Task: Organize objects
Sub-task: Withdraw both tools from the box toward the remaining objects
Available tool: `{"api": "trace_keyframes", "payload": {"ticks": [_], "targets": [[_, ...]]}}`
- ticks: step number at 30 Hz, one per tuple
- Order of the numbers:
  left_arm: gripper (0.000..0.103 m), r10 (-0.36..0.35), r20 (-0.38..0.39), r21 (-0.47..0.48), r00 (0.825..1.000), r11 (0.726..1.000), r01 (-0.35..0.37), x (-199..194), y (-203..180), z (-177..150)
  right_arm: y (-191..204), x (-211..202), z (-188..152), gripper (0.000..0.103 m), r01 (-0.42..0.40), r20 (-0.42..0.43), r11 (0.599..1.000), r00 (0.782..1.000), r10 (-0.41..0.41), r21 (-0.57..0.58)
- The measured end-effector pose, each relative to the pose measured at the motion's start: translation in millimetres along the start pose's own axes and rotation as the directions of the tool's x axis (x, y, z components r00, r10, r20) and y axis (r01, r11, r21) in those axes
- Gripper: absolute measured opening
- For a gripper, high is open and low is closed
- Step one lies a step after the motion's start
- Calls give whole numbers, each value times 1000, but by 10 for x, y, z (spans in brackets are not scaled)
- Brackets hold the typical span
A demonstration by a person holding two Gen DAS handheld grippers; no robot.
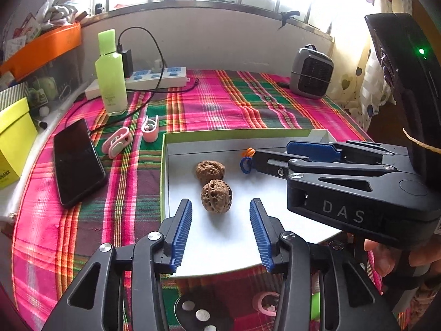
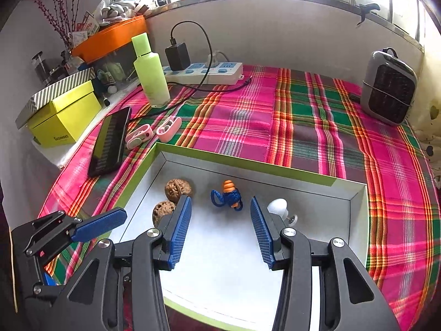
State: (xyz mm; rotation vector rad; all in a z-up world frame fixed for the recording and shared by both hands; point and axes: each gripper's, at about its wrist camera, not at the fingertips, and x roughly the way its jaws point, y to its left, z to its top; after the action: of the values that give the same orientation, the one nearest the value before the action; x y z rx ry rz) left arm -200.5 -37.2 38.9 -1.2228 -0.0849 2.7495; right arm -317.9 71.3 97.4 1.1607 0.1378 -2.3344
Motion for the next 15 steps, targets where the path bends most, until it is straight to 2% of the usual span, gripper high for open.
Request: {"api": "trace_keyframes", "payload": {"ticks": [15], "targets": [[42, -8, 37, -20, 999, 1000, 8, -340, -25, -200, 50, -431, -349, 46, 12, 66, 1000, 998, -13, 16]]}}
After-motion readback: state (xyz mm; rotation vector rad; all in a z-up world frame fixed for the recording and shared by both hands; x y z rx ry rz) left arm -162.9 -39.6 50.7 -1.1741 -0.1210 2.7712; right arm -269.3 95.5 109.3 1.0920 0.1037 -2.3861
